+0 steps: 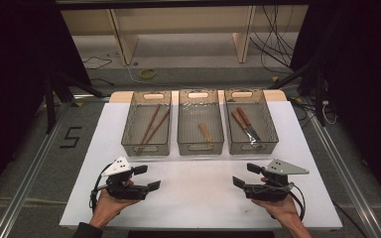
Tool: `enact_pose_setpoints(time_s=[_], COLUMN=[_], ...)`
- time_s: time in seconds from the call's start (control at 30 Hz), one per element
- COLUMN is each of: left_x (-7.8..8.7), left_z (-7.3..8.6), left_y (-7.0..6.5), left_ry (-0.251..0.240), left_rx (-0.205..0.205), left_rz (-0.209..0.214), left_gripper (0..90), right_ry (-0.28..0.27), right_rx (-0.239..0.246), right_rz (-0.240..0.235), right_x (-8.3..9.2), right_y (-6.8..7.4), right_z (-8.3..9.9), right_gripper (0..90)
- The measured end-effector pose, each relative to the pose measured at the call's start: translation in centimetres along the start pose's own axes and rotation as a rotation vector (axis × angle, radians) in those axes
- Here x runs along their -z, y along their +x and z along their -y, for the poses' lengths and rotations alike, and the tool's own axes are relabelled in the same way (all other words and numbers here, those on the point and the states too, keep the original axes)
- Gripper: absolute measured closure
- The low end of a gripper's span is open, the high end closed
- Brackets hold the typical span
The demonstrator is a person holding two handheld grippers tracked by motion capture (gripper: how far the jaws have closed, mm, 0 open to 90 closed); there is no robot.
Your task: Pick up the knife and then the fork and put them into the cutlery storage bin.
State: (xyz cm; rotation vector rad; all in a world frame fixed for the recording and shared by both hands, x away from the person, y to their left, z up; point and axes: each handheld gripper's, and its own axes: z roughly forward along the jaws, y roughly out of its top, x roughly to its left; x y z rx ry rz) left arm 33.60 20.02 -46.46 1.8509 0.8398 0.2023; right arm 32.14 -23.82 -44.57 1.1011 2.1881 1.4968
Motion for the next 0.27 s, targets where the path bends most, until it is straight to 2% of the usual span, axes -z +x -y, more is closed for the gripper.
enact_pose_setpoints(time_s=[0.27], left_x=[0.0], left_z=[-0.01], left_y=[0.05], left_ry=[0.002], left_rx=[0.002], left_rz=[0.0], left_gripper=[17.9], right_ry=[0.001], right_rx=[-0.001], right_rz=[0.001], right_x=[-0.01], right_y=[-0.03], right_z=[0.03], right_gripper=[23.6])
